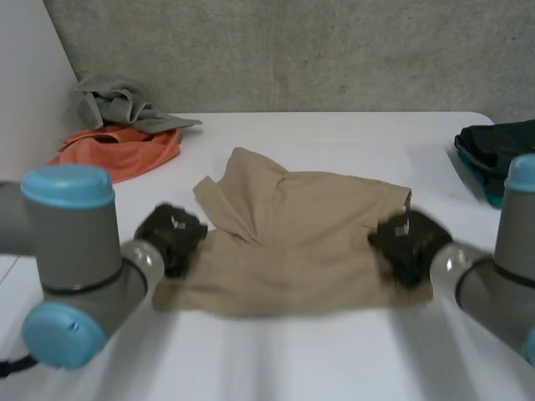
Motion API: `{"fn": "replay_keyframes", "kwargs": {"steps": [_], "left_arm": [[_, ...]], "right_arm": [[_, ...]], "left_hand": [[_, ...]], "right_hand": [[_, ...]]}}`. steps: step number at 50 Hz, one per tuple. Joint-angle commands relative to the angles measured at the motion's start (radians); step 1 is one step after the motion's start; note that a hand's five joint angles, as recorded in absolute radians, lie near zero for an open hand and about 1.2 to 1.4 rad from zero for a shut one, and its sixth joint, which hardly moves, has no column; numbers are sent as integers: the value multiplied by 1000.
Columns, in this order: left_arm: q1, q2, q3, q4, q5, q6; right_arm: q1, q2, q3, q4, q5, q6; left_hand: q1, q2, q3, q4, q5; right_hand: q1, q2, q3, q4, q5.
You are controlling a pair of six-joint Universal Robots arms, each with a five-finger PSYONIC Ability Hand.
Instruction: Fold the laundry.
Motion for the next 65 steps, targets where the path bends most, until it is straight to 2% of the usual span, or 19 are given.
{"fn": "replay_keyframes", "kwargs": {"steps": [1, 4, 5, 9, 12, 15, 20, 34, 38, 41, 46, 47, 51, 55, 60, 61, 62, 63, 65], "left_arm": [[14, -45, 389, 111, -7, 5], [23, -39, 509, 253, -7, -4], [37, -36, 557, 361, -10, -3], [60, 25, 579, 609, -40, -6], [61, 74, 547, 684, -40, -9], [60, 91, 502, 675, -35, -18], [57, 99, 332, 652, -33, -27], [54, 127, -176, 542, -38, -21], [43, 179, -271, 447, -41, -17], [31, 257, -318, 327, -44, -9], [26, 372, -371, 103, -41, -6], [23, 398, -384, 21, -41, -6], [0, 432, -409, -145, -37, -7], [-37, 432, -411, -196, -38, -9], [-51, 417, -392, -192, -38, -9], [-51, 415, -386, -190, -38, -9], [-51, 409, -366, -175, -38, -6], [-51, 406, -355, -161, -38, -6], [-43, 403, -328, -123, -38, -6]], "right_arm": [[36, 57, -288, -348, 8, 5], [59, 63, -414, -515, 8, 12], [63, 63, -436, -564, 5, 13], [72, 60, -504, -795, 4, 35], [73, 63, -516, -900, 4, 70], [72, 66, -517, -906, 12, 100], [73, 76, -456, -853, 6, 170], [73, 189, -198, -584, -54, 151], [63, 178, -128, -482, -69, 127], [63, 157, -83, -370, -61, 101], [61, -4, -44, -66, -51, 61], [61, -25, -40, -16, -49, 59], [60, -64, -33, 211, -38, 39], [52, -70, -20, 332, -19, -16], [29, -69, 6, 264, -11, -31], [27, -69, 13, 245, -9, -33], [27, -67, 24, 225, -9, -36], [26, -65, 30, 217, -11, -34], [27, -56, 42, 196, -17, -28]], "left_hand": [[274, 202, 205, 198, 220], [274, 202, 205, 198, 220], [274, 202, 205, 198, 220], [274, 202, 205, 198, 220], [274, 202, 205, 198, 220], [274, 202, 205, 198, 220], [274, 202, 205, 198, 220], [274, 202, 205, 198, 220], [274, 202, 205, 198, 220], [274, 202, 205, 198, 220], [274, 202, 205, 198, 220], [274, 202, 205, 198, 220], [274, 202, 205, 198, 220], [274, 202, 205, 198, 220], [259, 188, 191, 184, 206], [47, -25, -22, -29, -6], [-461, -533, -530, -536, -514], [-634, -706, -703, -710, -688], [-680, -752, -749, -756, -733]], "right_hand": [[419, 218, 211, 209, 238], [419, 218, 211, 209, 238], [419, 218, 211, 209, 238], [419, 218, 211, 209, 238], [419, 218, 211, 209, 238], [419, 218, 211, 209, 238], [419, 218, 211, 209, 238], [419, 218, 211, 209, 238], [419, 218, 211, 209, 238], [419, 218, 211, 209, 238], [419, 218, 211, 209, 238], [419, 218, 211, 209, 238], [419, 218, 211, 209, 238], [419, 218, 211, 209, 238], [419, 218, 211, 209, 238], [419, 218, 211, 209, 238], [419, 218, 211, 209, 238], [419, 218, 211, 209, 238], [419, 218, 211, 209, 238]]}}
